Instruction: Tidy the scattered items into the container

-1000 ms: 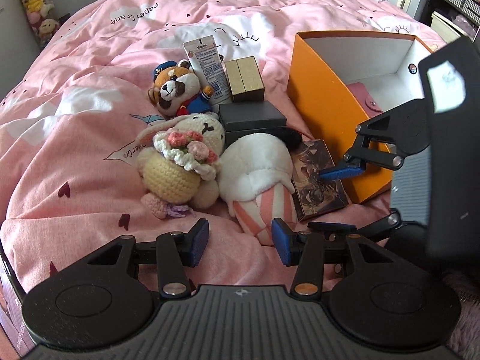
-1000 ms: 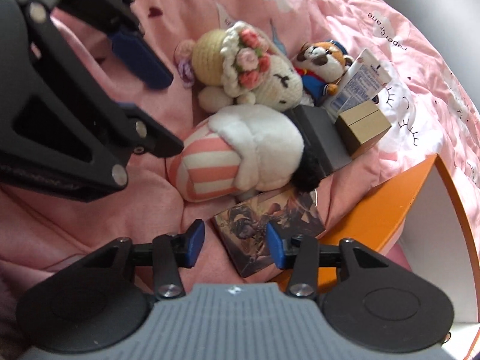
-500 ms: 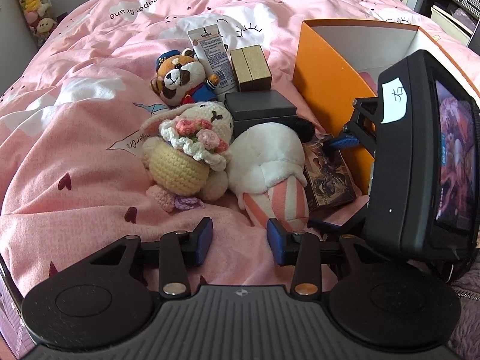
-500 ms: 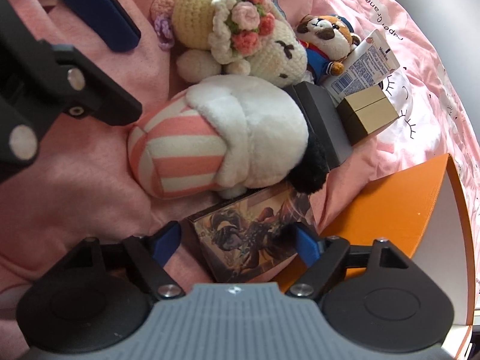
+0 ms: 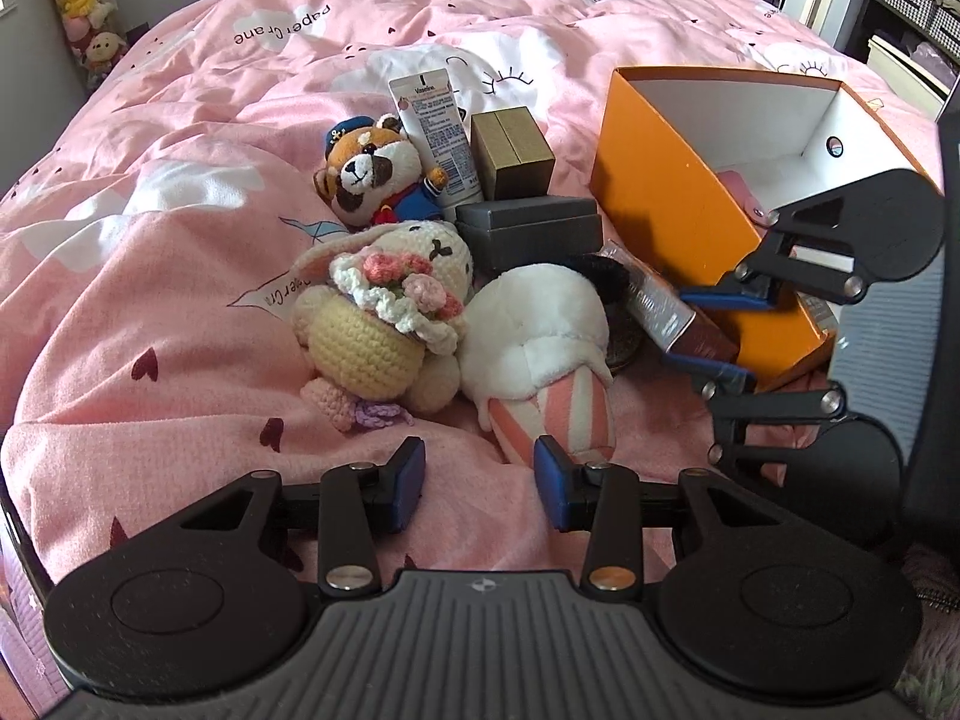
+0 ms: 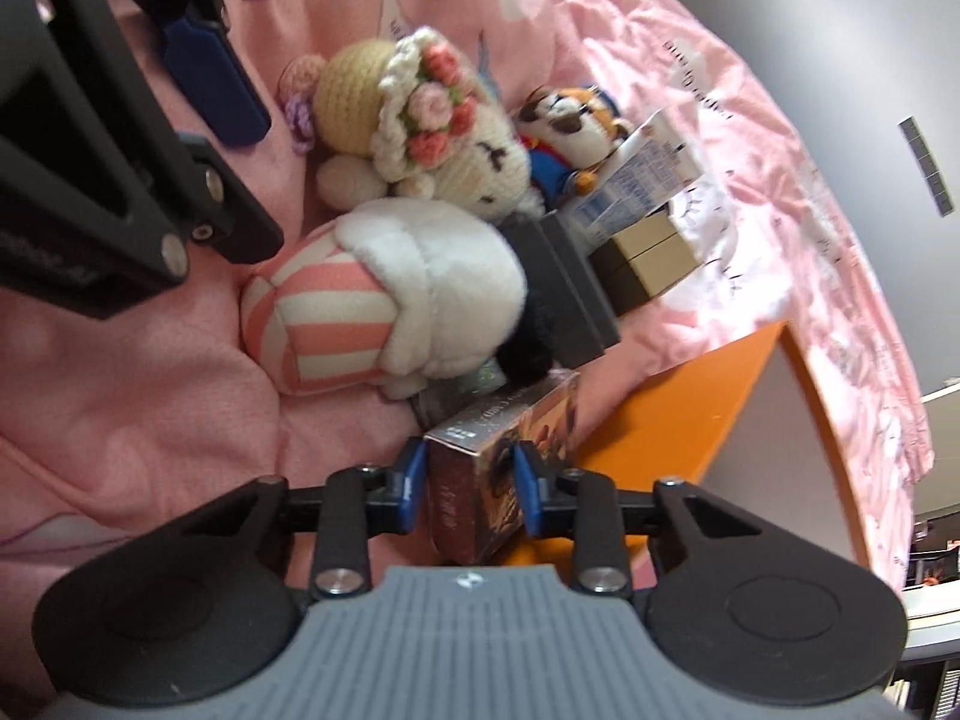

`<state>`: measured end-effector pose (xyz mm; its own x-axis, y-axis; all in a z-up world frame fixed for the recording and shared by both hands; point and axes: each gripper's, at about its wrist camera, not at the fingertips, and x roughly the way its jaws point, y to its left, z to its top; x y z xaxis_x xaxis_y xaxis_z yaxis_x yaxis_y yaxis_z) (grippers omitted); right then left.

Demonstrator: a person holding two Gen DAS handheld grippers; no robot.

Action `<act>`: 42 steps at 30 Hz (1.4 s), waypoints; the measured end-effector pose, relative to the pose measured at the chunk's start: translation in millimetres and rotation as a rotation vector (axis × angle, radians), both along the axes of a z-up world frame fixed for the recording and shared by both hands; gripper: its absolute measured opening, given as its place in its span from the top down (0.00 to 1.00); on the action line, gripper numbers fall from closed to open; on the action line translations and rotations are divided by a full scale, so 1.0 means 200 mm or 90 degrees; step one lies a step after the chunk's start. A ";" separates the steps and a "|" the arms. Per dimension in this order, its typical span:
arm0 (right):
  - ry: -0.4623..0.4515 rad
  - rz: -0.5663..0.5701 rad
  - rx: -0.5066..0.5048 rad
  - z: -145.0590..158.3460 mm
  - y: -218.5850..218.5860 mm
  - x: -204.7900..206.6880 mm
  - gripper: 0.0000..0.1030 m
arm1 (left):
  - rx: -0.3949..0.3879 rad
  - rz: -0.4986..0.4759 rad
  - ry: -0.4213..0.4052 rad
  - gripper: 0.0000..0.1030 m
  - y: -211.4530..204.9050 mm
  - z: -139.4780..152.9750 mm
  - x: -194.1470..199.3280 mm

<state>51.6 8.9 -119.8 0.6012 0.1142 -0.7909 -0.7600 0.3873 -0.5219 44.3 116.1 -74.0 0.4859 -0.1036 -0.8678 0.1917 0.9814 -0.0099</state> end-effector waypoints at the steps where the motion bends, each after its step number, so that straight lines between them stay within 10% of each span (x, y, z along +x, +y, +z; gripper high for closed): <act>1: -0.011 -0.001 -0.002 0.01 0.00 0.00 0.71 | -0.001 0.001 -0.002 0.55 0.00 0.00 0.00; 15: -0.014 -0.043 0.040 0.07 -0.03 0.04 0.74 | -0.032 0.014 -0.036 0.55 0.02 0.08 0.02; 25: 0.292 -0.166 0.255 0.33 -0.24 0.22 0.75 | -0.046 -0.002 -0.038 0.55 -0.01 0.11 0.04; 42: 0.257 -0.173 0.220 0.24 -0.24 0.24 0.75 | -0.069 -0.044 -0.036 0.55 -0.06 0.13 0.14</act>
<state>98.7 -39.2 -70.9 0.3046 0.2905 -0.9071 -0.7222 0.6914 -0.0211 72.7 103.2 -47.3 0.5221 -0.2304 -0.8212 0.2615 0.9597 -0.1030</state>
